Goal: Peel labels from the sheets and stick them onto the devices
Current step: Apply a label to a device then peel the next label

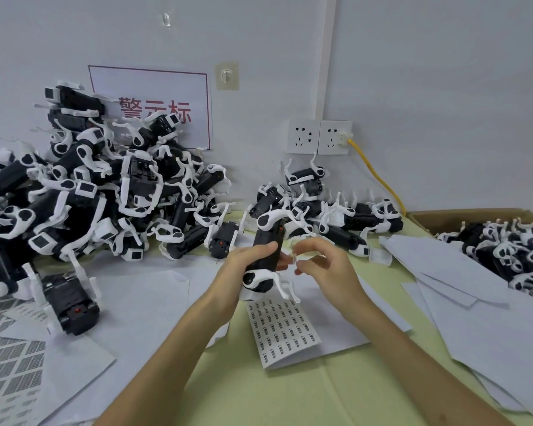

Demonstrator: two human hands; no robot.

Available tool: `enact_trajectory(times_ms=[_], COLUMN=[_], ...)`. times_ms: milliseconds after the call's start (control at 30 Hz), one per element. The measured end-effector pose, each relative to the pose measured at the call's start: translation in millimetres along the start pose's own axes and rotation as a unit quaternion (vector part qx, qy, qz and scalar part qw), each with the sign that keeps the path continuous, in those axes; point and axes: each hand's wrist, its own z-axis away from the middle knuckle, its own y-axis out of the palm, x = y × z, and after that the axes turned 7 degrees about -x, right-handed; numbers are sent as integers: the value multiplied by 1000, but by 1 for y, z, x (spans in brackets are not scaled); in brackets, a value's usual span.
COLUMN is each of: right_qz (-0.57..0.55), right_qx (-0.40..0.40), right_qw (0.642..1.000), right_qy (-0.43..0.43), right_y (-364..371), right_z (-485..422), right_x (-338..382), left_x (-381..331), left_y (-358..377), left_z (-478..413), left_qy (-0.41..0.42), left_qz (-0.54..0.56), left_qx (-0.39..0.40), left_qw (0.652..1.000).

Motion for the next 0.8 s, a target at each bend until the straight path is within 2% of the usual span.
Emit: enact_trajectory(times_ms=[100,400,567,700,800], right_qz=[-4,13,7,49,137], right_qx=[6,-62,-65,-66,-65], right_qw=[1000,998,998,997,985], right_qy=[20,14,25,-3,-87], right_y=[0,-3,-5,-4,-1], right_z=[0,-2,-1,0,4], right_x=[0,0,2,2,2], left_x=[2,8,11,11,11], left_y=[1,3,4,4,7], left_z=[-1,-4,-5,-5,-6], left_qy=[7,23,33,30,35], left_qz=[8,3,-10,-8,-15], left_qx=[-5,-3,3,9,-22], left_qw=[1000,1000,999,999,999])
